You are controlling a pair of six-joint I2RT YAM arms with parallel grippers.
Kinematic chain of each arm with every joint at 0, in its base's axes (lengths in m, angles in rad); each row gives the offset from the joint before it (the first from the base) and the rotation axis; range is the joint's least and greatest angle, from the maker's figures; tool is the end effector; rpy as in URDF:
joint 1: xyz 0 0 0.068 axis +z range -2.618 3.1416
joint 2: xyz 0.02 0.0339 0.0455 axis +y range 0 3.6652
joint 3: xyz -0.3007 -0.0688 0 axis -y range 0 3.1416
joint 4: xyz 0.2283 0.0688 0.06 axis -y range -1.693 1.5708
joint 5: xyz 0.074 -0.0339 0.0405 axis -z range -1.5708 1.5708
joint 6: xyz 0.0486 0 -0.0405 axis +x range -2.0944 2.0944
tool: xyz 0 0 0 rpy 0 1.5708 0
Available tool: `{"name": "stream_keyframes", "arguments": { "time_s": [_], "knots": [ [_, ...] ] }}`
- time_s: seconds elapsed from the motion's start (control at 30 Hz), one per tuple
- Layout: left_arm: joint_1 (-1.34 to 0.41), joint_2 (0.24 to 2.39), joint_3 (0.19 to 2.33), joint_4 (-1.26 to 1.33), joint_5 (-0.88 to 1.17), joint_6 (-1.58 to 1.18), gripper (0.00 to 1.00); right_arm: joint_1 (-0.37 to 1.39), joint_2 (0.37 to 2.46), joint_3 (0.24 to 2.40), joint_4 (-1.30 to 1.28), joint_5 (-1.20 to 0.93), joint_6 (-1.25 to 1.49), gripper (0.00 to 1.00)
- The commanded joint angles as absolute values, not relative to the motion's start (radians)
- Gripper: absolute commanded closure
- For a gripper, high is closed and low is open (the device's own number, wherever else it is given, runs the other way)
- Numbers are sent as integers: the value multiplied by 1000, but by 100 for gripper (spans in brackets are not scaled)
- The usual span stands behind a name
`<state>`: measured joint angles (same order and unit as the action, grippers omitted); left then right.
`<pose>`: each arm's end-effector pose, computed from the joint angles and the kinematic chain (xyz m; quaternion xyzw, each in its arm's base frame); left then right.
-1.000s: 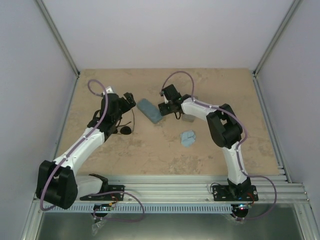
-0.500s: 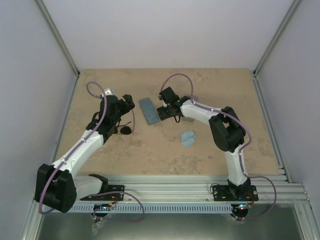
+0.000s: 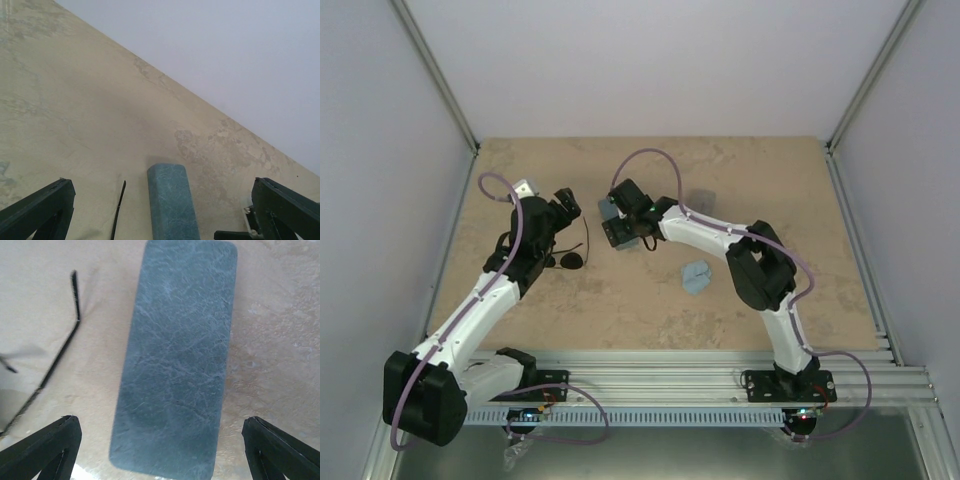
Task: Organize the sunglasses
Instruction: Adjust the sunglasses case at the center of the board, then pick up the sunglasses case from the center of the board.
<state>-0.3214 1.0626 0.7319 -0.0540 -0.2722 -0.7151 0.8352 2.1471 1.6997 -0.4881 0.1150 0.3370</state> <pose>0.2139 -0.0574 0.3135 -0.2350 0.7909 -0.1766 0.5367 0.3317 0.3582 0.2225 -0.2164 0.9236 0.1270 0.2900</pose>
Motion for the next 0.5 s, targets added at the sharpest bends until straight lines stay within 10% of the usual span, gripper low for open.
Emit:
{"name": "stream_keyframes", "arguments": {
  "time_s": [0.0, 0.47],
  "knots": [
    [-318, 1052, 718, -55, -302, -728, 1, 833, 2224, 1753, -558, 160, 338, 10],
    [-319, 1054, 712, -49, -307, -733, 1, 830, 2322, 1862, -650, 103, 282, 11]
  ]
}}
